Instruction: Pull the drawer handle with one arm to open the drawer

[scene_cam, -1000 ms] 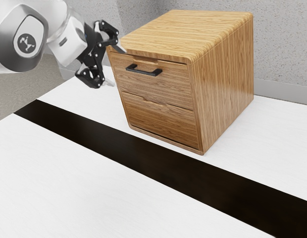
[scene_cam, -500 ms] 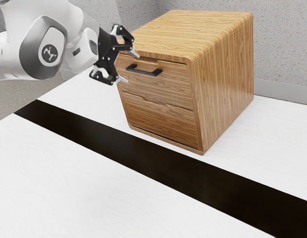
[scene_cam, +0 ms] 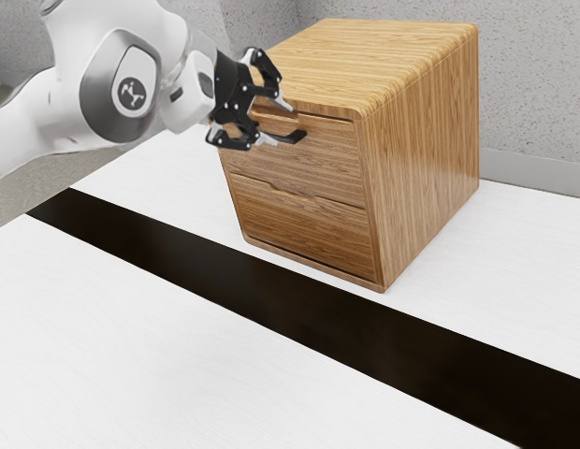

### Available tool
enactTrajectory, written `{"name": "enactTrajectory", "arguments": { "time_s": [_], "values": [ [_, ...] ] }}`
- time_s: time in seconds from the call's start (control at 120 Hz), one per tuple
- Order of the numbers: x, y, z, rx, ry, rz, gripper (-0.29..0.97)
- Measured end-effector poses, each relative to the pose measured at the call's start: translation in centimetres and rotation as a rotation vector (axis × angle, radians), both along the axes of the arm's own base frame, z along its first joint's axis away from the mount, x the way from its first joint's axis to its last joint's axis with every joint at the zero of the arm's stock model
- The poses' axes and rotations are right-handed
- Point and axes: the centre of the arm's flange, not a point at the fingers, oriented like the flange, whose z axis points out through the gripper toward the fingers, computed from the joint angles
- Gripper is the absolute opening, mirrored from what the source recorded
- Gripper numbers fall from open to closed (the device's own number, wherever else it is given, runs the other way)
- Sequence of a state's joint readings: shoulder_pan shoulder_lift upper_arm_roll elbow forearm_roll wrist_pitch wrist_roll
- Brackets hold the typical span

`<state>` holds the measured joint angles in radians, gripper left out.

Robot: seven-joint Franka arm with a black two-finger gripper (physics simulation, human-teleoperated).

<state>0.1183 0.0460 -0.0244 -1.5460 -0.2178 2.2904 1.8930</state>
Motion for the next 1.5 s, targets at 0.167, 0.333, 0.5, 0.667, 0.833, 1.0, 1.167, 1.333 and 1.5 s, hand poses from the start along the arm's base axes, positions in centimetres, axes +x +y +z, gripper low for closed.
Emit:
{"name": "enactTrajectory", "arguments": {
  "time_s": [0.167, 0.333, 0.5, 0.667, 0.833, 1.0, 1.167, 1.333, 1.5],
  "values": [
    [0.1, 2.0, -0.3, 0.0, 0.004, 0.021, 0.28],
    [1.4, 4.8, -1.4, -0.002, 0.02, 0.051, 0.28],
    [2.5, 4.3, -3.0, -0.006, 0.046, 0.033, 0.27],
    [3.1, 4.6, -4.1, -0.011, 0.063, 0.031, 0.27],
    [3.3, 5.5, -4.7, -0.012, 0.07, 0.041, 0.27],
    [3.2, 5.6, -4.7, -0.014, 0.069, 0.04, 0.14],
    [3.0, 5.7, -4.7, -0.016, 0.072, 0.044, 0.03],
    [1.7, 5.9, -4.7, -0.013, 0.086, 0.051, -0.04],
    [-1.2, 6.0, -4.2, -0.009, 0.097, 0.06, -0.07]
  ]
}}
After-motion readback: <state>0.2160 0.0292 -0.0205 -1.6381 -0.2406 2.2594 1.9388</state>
